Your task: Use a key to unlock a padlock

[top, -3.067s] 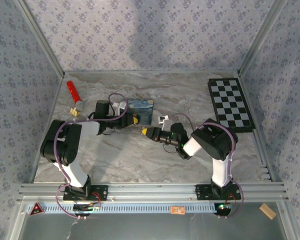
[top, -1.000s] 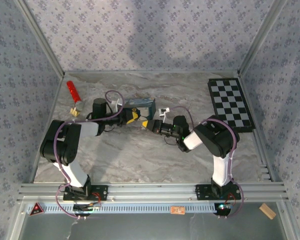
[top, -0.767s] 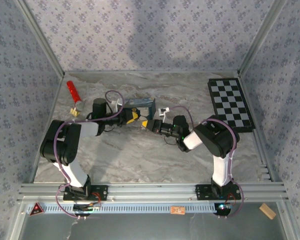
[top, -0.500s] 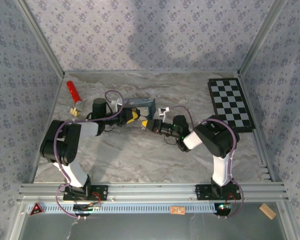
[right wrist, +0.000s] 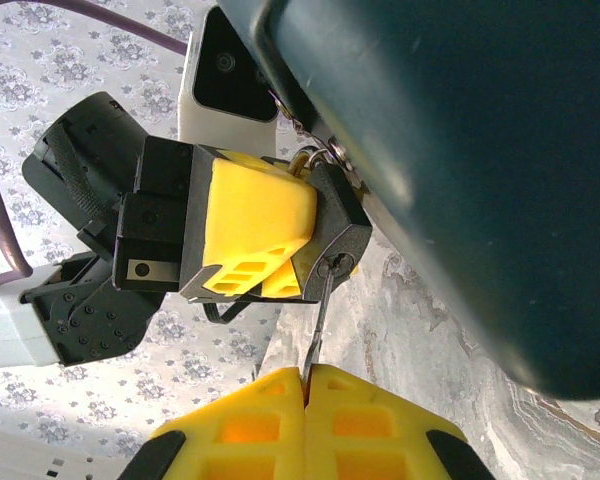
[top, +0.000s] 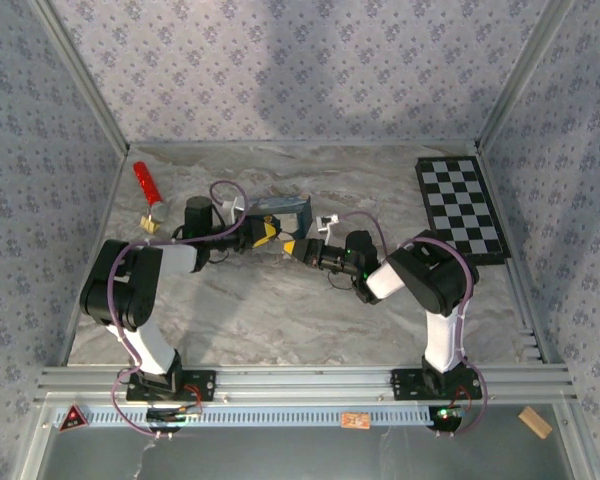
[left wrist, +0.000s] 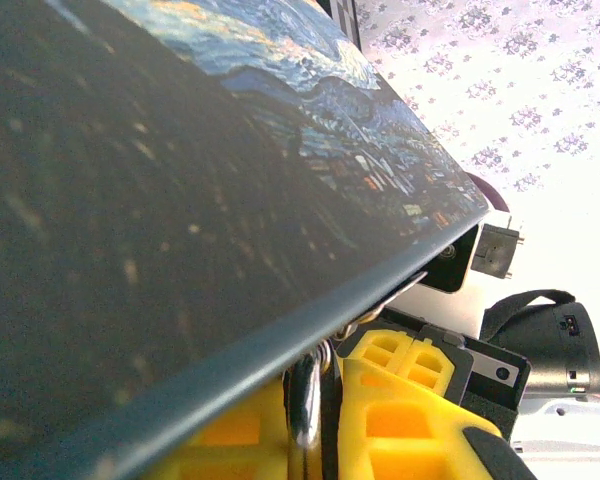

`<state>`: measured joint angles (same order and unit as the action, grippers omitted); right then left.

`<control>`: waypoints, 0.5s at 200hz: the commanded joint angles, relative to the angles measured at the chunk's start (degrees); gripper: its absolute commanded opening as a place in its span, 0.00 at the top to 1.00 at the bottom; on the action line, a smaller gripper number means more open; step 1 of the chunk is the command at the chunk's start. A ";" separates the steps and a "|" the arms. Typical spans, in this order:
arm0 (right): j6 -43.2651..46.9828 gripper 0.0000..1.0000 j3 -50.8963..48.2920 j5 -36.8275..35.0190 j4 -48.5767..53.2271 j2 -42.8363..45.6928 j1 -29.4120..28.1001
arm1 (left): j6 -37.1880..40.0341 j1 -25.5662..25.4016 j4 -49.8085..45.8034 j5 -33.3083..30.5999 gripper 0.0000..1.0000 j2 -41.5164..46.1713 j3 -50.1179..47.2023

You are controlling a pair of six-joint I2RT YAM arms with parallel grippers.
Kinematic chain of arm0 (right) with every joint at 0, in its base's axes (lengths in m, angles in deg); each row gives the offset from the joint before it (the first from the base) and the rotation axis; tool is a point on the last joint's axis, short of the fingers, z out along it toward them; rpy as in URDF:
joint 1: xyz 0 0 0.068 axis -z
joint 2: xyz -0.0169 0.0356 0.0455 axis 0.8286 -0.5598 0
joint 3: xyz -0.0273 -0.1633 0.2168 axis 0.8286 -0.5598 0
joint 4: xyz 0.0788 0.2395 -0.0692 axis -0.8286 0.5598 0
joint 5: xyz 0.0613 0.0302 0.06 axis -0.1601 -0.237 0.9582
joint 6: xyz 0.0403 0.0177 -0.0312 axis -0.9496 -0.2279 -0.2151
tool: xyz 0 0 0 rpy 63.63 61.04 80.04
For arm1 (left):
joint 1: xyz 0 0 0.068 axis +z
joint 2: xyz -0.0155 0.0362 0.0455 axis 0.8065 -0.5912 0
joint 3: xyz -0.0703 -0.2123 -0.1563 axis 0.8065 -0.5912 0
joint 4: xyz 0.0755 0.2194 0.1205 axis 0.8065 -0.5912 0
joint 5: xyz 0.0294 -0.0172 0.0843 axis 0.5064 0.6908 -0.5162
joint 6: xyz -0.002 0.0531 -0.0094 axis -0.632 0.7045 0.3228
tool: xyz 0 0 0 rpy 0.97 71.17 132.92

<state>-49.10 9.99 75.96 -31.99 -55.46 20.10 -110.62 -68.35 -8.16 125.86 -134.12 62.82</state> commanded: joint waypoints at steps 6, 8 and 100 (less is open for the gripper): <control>-0.86 1.00 0.77 -0.81 -1.57 -0.29 0.75 | 1.05 0.00 6.38 3.84 1.00 1.32 0.80; -0.87 1.00 0.77 -0.80 -1.49 -0.32 0.78 | 1.00 0.00 6.42 3.80 1.00 1.32 0.80; -1.63 1.00 2.18 0.00 -1.58 -0.43 0.40 | -0.44 -0.53 8.66 4.28 1.00 0.61 0.74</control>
<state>-50.17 10.43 76.03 -31.99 -55.46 20.82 -112.05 -68.35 -6.57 126.49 -134.12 62.71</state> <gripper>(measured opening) 0.064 0.117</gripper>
